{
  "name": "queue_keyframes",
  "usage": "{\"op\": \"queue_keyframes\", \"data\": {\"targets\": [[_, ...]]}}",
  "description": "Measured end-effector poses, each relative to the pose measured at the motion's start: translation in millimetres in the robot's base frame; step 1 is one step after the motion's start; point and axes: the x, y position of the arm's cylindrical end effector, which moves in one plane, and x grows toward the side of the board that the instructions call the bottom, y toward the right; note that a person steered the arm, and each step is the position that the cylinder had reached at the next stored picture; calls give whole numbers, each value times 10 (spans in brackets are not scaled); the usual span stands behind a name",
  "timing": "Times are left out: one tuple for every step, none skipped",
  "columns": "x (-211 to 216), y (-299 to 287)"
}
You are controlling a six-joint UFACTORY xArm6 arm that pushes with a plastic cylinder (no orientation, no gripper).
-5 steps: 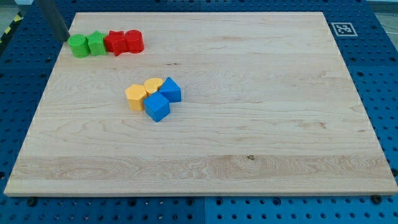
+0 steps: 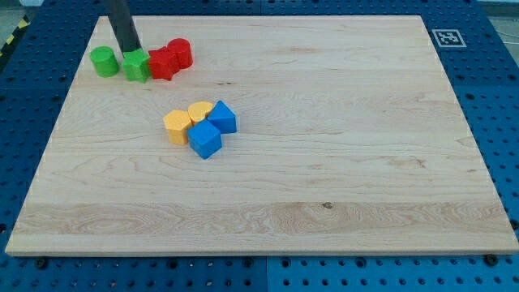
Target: Separate the green star and green circle
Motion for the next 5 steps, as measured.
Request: {"op": "queue_keyframes", "data": {"targets": [[125,91],[173,103],[144,103],[-411,215],[-869,228]]}}
